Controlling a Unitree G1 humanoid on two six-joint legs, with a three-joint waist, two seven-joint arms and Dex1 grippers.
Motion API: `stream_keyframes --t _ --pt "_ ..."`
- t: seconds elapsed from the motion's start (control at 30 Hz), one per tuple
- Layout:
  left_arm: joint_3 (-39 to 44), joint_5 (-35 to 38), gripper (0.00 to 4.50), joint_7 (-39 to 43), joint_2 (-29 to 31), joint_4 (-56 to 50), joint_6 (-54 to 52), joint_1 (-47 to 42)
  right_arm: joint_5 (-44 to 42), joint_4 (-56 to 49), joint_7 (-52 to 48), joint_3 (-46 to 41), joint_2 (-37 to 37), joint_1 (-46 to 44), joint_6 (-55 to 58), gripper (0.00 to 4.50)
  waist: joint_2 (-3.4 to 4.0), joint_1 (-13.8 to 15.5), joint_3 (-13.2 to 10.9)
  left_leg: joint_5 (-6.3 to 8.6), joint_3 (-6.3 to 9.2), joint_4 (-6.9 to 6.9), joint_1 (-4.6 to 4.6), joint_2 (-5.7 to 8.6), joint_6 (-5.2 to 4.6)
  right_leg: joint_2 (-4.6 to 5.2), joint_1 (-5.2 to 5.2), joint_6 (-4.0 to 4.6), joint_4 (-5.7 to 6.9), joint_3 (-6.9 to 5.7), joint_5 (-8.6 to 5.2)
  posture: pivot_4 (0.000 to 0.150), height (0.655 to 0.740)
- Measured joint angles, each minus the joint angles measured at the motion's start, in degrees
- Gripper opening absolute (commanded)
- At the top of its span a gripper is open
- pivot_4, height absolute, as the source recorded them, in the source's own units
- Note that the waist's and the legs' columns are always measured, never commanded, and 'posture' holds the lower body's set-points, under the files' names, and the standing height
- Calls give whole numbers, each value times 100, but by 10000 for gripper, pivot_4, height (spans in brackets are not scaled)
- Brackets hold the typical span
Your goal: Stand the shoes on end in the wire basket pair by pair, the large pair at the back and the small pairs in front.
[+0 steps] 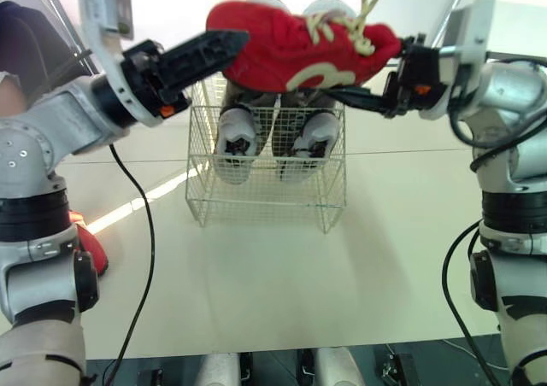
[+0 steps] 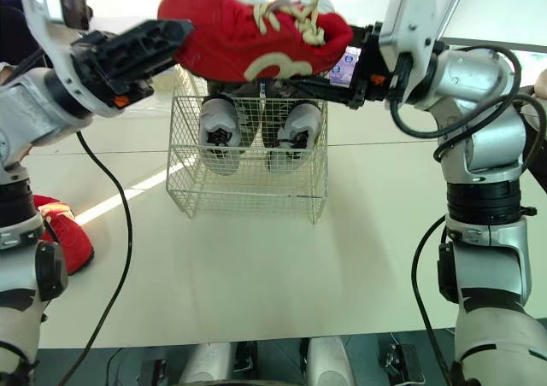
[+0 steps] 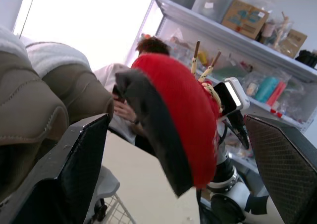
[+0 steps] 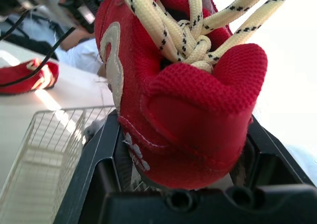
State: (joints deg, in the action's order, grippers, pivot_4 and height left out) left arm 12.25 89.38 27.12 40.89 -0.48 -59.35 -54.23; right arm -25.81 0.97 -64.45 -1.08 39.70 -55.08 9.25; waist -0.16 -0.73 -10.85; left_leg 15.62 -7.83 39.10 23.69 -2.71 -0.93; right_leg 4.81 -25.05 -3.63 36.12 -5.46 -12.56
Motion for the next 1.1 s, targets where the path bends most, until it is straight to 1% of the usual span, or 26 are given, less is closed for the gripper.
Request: stream_keyframes --t 0.07,0.23,0.3,0.37,0.43,0.47,0.57,0.67,0.7,0.77,0.83,0.87,0.93,1.1 --pt "-15 -80 35363 47 -118 -44 -4 5 42 -16 -13 31 -27 16 -43 21026 0 -1 0 0 0 0 0 0 1 0 -1 0 1 0 0 1500 7400" --pt "36 -158 11578 25 -293 -39 -19 134 113 -152 11 26 -28 12 -118 21026 0 -2 0 -1 1 0 0 -2 2 -1 -1 0 1 0 0 1500 7400" --pt "78 -157 3676 -49 -347 -38 -29 172 180 -198 43 25 -27 -10 -96 21026 0 -2 0 -1 1 0 0 -2 2 -1 -1 0 1 0 0 1500 7400" --pt "109 -152 2901 -133 -370 -37 -35 175 205 -227 74 24 -27 -29 -3 31339 -2 0 -1 -1 2 0 0 -2 2 -1 -1 0 1 0 0 1500 7400" --pt "176 -121 2901 -247 -405 -42 -34 175 118 -318 160 12 -47 -28 228 40640 -2 3 -1 -1 2 0 0 -2 2 0 -1 0 1 1 0 1500 7400" --pt "232 -74 2901 -326 -450 -56 -26 176 -4 -374 233 -2 -55 -22 418 44287 -2 4 -1 -1 2 0 0 -2 2 0 0 0 1 1 0 1500 7400" --pt "565 323 2901 -715 -616 -154 164 242 -623 -566 835 -514 -191 300 1273 44287 -13 13 2 -1 7 2 0 -3 1 3 3 1 1 0 0 1500 7400" --pt "1071 686 2901 -1143 -815 -427 619 439 -2121 -854 2074 -1529 -830 1124 2455 44287 -26 12 8 -1 14 3 -3 -2 1 9 12 2 2 -1 1 1500 7400" --pt "1182 735 2901 -1272 -914 -533 788 476 -2867 -1003 2663 -1793 -1256 1399 2813 44287 -25 12 7 -2 13 3 -4 -1 2 10 12 3 7 -1 2 1500 7400" --pt "1169 743 2901 -1405 -1153 -739 1015 503 -3966 -1317 3759 -1956 -2132 1513 3021 44287 -19 -15 3 -3 10 1 -10 -1 4 7 11 5 10 0 3 1500 7400" --pt "1074 719 2901 -1473 -1435 -927 1165 518 -4639 -1711 4564 -1893 -2932 1443 2917 44287 -19 -18 4 -4 11 -1 -13 -7 7 -4 11 6 11 0 3 1500 7400" --pt "994 683 2901 -1484 -1548 -988 1243 518 -4852 -1870 4844 -1757 -3194 1381 2896 44287 -18 -12 4 -5 12 -1 -13 -7 8 -7 11 6 11 -1 3 1500 7400" --pt "894 554 2901 -1486 -1704 -1058 1386 530 -4934 -2067 5184 -1492 -3446 1269 2832 44287 -19 -1 4 -4 12 -1 -12 -5 7 -7 12 6 9 -1 3 1500 7400" --pt "784 227 2901 -1453 -1911 -1113 1619 664 -4909 -2041 5423 -1288 -3694 913 2475 44287 -22 12 6 2 10 2 -11 -1 -5 -5 19 5 -1 0 3 1500 7400"
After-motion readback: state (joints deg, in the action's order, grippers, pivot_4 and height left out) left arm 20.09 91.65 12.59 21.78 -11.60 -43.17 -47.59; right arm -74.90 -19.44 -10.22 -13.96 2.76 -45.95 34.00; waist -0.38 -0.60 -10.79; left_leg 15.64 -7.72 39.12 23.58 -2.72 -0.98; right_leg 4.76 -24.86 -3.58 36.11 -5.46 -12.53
